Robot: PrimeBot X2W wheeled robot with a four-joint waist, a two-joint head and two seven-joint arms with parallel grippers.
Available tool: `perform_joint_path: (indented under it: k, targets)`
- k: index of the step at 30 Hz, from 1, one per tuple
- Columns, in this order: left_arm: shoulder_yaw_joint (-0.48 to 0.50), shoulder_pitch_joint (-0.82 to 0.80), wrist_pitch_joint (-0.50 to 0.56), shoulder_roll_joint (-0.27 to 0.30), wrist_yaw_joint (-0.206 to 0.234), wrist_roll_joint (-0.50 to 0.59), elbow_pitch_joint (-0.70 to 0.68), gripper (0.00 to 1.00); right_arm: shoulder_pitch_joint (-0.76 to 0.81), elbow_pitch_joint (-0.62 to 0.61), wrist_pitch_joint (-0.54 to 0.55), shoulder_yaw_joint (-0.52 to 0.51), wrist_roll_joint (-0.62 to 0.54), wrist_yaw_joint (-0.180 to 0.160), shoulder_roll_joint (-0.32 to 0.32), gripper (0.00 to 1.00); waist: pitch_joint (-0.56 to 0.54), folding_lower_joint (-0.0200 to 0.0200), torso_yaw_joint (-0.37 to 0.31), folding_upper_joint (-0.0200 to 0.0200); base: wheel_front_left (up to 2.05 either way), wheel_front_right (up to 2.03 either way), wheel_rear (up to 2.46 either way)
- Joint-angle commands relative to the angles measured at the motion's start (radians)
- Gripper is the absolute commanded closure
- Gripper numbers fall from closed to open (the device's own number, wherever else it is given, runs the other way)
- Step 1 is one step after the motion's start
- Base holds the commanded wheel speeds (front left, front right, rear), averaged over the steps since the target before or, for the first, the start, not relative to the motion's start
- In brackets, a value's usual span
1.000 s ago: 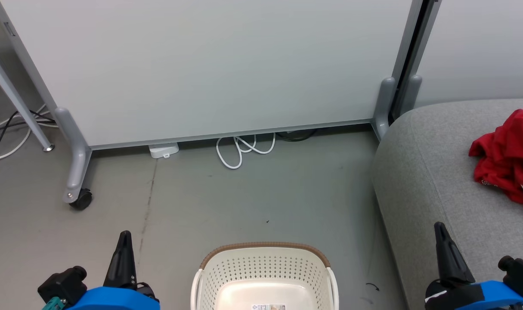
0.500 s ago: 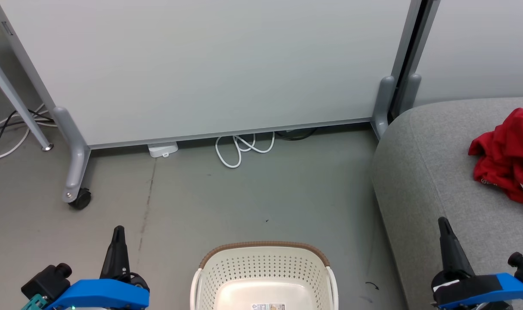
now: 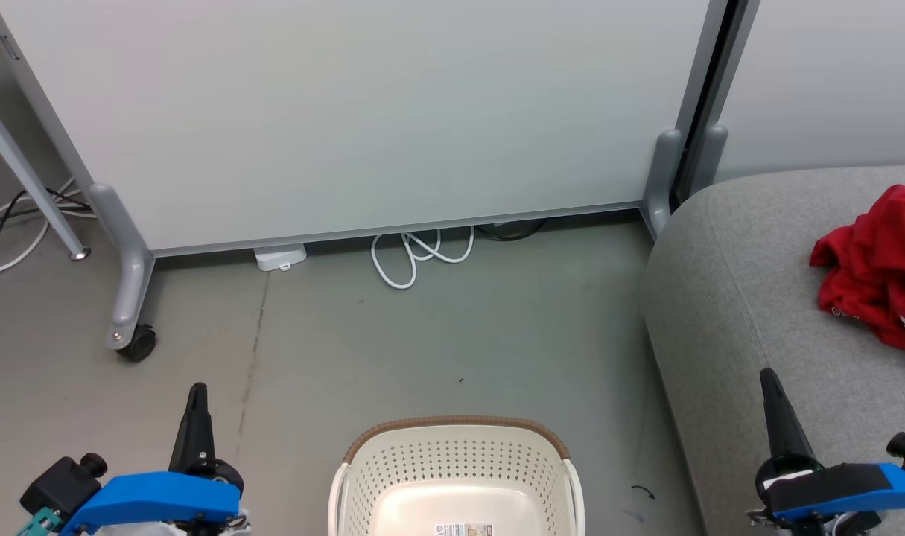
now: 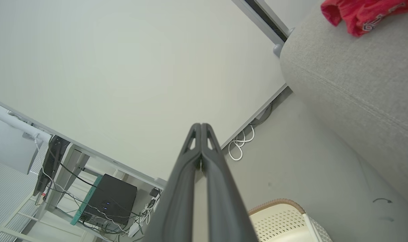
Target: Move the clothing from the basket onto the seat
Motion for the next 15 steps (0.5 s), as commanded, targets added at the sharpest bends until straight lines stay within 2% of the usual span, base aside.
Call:
perform_joint_path:
  k: [1,15]
  targets:
    - [0.009,-0.030,0.006,0.002,-0.006,-0.025,-0.014,1.00,-0.028,-0.008,0.006,-0.004,0.026,0.000,0.000,1.00,0.000,0.0000,0.000,0.0000,0.00,0.00,0.00]
    - [0.029,-0.044,0.045,-0.003,-0.011,-0.179,-0.017,1.00,-0.044,0.000,0.048,-0.014,0.179,0.000,0.003,1.00,0.004,0.0000,-0.003,0.0000,0.00,0.00,0.00]
